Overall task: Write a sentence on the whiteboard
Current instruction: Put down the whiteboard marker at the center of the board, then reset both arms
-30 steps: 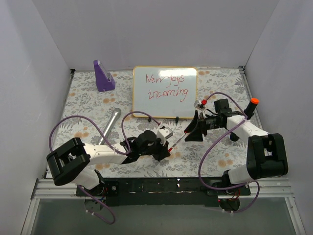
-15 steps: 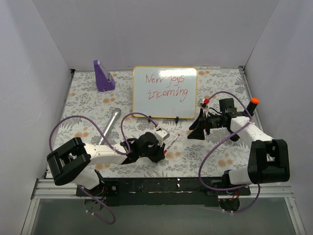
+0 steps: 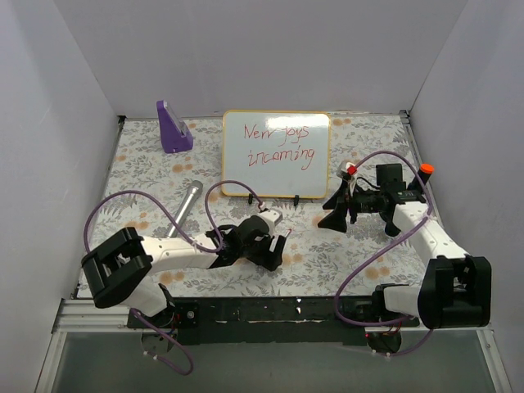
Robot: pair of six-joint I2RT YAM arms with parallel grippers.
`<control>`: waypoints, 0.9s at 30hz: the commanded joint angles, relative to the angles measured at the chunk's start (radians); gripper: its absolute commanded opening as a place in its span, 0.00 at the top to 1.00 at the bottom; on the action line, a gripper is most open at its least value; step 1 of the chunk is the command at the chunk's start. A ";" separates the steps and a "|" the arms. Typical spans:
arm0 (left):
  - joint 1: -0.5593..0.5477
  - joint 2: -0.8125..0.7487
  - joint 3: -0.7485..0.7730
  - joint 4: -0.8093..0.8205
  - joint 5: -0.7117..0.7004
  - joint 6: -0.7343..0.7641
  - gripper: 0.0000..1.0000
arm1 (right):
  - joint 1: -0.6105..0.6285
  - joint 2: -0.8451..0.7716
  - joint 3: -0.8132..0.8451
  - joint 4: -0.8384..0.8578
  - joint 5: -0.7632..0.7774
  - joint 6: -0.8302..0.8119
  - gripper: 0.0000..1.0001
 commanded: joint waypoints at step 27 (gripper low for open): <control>0.370 -0.544 0.127 -0.179 -0.016 0.185 0.02 | -0.033 -0.280 0.046 -0.286 0.189 -0.372 0.15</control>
